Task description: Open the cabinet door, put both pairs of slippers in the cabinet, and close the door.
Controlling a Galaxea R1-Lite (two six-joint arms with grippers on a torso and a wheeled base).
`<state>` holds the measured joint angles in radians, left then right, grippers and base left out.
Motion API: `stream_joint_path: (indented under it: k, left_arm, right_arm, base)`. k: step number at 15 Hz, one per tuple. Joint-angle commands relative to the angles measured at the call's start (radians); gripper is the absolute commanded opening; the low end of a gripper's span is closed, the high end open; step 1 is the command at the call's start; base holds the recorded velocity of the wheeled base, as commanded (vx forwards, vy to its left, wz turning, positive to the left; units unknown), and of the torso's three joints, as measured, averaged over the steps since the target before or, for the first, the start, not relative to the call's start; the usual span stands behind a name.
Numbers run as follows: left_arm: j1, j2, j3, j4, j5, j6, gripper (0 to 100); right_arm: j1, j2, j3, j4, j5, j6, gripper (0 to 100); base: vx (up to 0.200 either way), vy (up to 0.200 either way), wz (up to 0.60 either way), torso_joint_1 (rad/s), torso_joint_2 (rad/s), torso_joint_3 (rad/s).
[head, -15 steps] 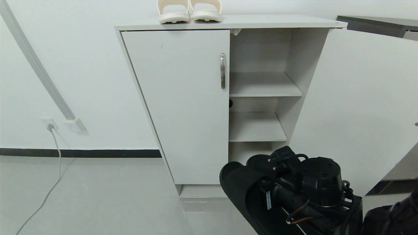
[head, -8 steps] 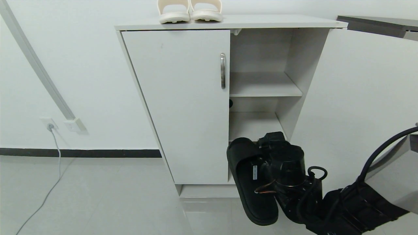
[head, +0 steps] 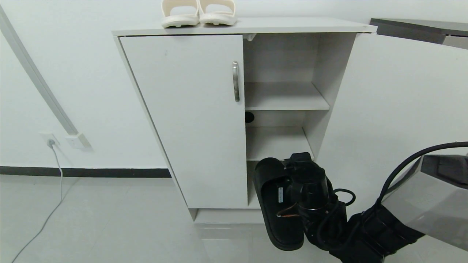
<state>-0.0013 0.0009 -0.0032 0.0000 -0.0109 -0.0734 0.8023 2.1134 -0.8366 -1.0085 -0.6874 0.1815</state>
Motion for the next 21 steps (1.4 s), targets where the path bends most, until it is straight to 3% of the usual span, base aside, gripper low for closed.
stream_joint_path:
  k: [1,3,8,16,21]
  left_arm:
    - [0.000,0.002,0.000,0.000,0.000,-0.002,0]
    - [0.000,0.002,0.000,0.000,0.000,0.000,0]
    - [0.000,0.001,0.000,0.000,0.000,0.000,0]
    - [0.000,0.002,0.000,0.000,0.000,0.000,0]
    - [0.000,0.001,0.000,0.000,0.000,0.000,0]
  right_arm:
    - [0.000,0.023,-0.004,-0.001,0.000,0.003,0]
    - [-0.012,0.076,-0.018,-0.012,0.011,0.003,0]
    - [-0.026,0.231,-0.200,-0.038,0.002,0.000,0]
    - [-0.041,0.231,-0.208,-0.039,-0.006,-0.002,0]
    - [-0.052,0.231,-0.213,-0.039,-0.004,-0.004,0]
  base:
    - [0.000,0.000,0.00,0.000,0.00,0.000]
    - [0.000,0.000,0.00,0.000,0.00,0.000]
    - [0.000,0.000,0.00,0.000,0.00,0.000]
    - [0.000,0.000,0.00,0.000,0.00,0.000]
    - [0.000,0.000,0.00,0.002,0.00,-0.158]
